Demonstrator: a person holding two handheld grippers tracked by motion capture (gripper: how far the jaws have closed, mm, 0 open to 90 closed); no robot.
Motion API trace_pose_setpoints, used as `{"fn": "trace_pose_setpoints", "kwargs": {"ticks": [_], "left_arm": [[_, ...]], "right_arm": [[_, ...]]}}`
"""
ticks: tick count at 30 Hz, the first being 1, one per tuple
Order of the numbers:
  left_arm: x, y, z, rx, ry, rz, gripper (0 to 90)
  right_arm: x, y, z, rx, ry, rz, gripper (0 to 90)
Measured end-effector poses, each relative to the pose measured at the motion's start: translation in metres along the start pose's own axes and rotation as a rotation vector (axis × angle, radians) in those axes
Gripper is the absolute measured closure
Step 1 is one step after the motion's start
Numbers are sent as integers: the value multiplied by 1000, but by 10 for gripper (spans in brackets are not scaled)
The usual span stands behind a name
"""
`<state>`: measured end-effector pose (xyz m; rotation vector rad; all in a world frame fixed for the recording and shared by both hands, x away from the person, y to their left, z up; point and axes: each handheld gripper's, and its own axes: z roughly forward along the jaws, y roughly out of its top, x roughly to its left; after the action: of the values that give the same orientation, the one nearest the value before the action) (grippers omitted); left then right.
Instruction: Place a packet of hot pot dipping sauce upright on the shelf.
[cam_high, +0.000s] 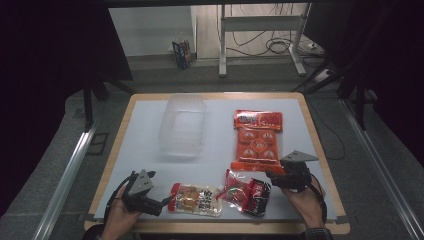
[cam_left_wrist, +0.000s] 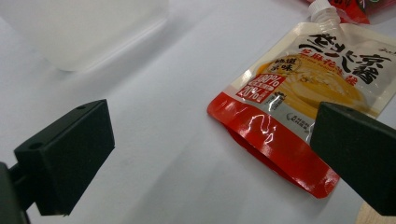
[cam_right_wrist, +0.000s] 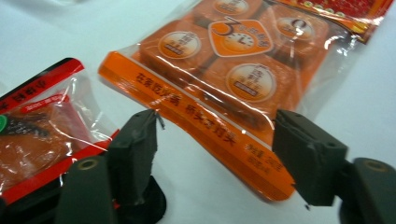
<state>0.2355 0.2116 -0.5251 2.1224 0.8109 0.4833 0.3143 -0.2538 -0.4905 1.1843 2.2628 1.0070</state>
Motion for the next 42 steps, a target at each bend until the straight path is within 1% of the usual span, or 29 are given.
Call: {"fn": "trace_pose_setpoints", "kwargs": {"ticks": [3,4,6,7,10,13,14,15,18,20,22,23,25,27,30,34,36,39,42], "left_arm": [[0,0,0,0,0,0,0],[0,0,0,0,0,0,0],[0,0,0,3,-1,2,0],[0,0,0,6,0,6,0],[0,0,1,8,1,6,0],[0,0,1,9,1,8,0],[0,0,1,11,0,8,0],[0,0,2,11,-1,8,0],[-1,1,2,15,-1,14,0],[-1,1,3,17,0,16,0],[-1,1,3,19,1,18,0],[-1,1,3,19,2,18,0],[-1,1,3,19,1,17,0],[-1,1,3,20,3,17,0],[-1,1,3,21,4,16,0],[-1,1,3,23,3,16,0],[-1,1,4,24,2,16,0],[-1,1,4,28,2,17,0],[-1,1,5,32,0,18,0]], "right_arm": [[-4,0,0,16,10,7,436],[-6,1,1,29,8,8,477],[-7,1,2,32,10,4,489],[-8,2,2,35,3,2,497],[-12,3,5,37,-10,2,583],[-16,5,7,44,-33,-5,707],[-18,5,8,53,-60,-8,784],[-18,5,8,53,-60,-8,784],[-24,6,11,53,-71,0,866],[-28,5,11,47,-73,12,880],[-33,5,12,44,-76,37,881],[-36,6,14,40,-77,42,882],[-39,7,17,41,-72,43,882],[-40,9,22,50,-76,32,881],[-39,13,33,71,-94,12,882],[-42,17,41,88,-113,-9,882],[-44,17,45,103,-101,-10,883],[-47,16,45,109,-73,6,885],[-46,16,46,110,-54,-6,886]]}}
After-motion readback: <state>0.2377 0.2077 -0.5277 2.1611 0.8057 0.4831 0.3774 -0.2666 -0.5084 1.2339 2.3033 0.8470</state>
